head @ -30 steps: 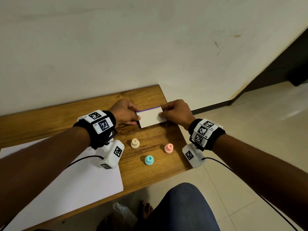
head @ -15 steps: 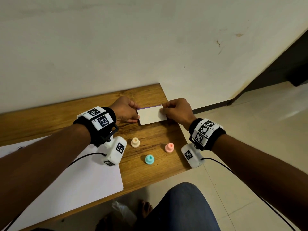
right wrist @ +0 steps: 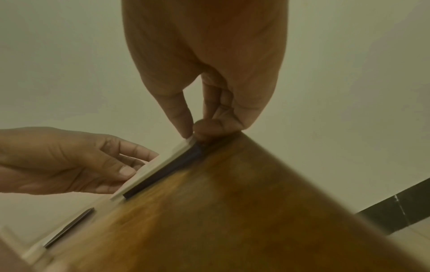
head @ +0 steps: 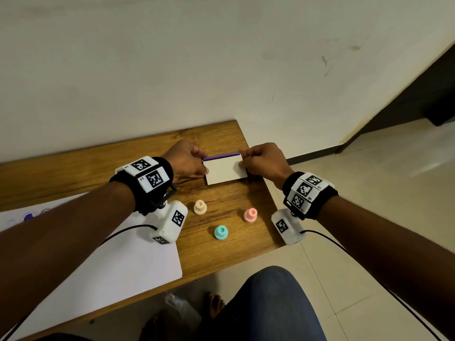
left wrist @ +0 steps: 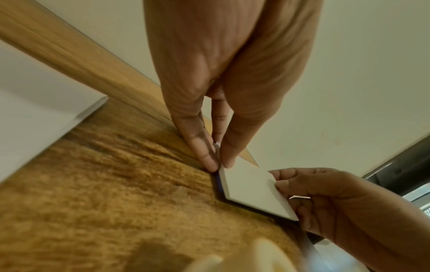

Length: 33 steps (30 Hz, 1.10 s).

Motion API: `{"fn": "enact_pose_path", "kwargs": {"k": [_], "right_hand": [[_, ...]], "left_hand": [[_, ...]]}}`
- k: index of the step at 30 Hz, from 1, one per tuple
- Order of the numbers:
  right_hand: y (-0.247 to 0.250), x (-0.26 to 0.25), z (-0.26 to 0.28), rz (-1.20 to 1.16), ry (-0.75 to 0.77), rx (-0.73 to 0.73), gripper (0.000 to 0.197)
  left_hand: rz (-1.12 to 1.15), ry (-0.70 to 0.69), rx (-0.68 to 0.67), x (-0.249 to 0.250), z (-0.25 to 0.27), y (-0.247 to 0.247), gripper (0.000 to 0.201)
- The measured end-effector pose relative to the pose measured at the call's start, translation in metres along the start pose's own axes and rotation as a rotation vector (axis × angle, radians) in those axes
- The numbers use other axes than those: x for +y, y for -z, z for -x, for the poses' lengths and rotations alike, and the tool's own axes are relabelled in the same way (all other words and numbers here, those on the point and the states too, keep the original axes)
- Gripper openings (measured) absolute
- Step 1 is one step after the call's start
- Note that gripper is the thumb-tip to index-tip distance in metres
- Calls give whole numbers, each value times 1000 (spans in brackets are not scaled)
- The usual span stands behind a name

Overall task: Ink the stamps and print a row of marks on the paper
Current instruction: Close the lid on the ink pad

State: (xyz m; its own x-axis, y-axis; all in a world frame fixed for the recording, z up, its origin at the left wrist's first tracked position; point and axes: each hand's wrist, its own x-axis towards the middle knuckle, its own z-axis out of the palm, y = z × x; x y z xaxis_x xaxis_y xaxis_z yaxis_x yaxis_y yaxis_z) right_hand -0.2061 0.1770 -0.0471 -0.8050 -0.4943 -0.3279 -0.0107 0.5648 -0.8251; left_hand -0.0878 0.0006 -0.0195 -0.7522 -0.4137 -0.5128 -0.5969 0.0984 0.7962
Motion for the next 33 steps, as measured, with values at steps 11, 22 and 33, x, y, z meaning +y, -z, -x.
{"fn": "enact_pose_path", "kwargs": {"k": [11,22,33], "right_hand": [[4,-11,3,-61,-73,-38,3],[-3,-10,0,-58,-62,21,7],[-1,-18,-8,63,-92,11,12]], "left_hand": [[-58,2,-31,3,-1,1,38],[-63,-10,-52,4,-1,4,39],[-73,-40,-53,5,3,4,37]]}}
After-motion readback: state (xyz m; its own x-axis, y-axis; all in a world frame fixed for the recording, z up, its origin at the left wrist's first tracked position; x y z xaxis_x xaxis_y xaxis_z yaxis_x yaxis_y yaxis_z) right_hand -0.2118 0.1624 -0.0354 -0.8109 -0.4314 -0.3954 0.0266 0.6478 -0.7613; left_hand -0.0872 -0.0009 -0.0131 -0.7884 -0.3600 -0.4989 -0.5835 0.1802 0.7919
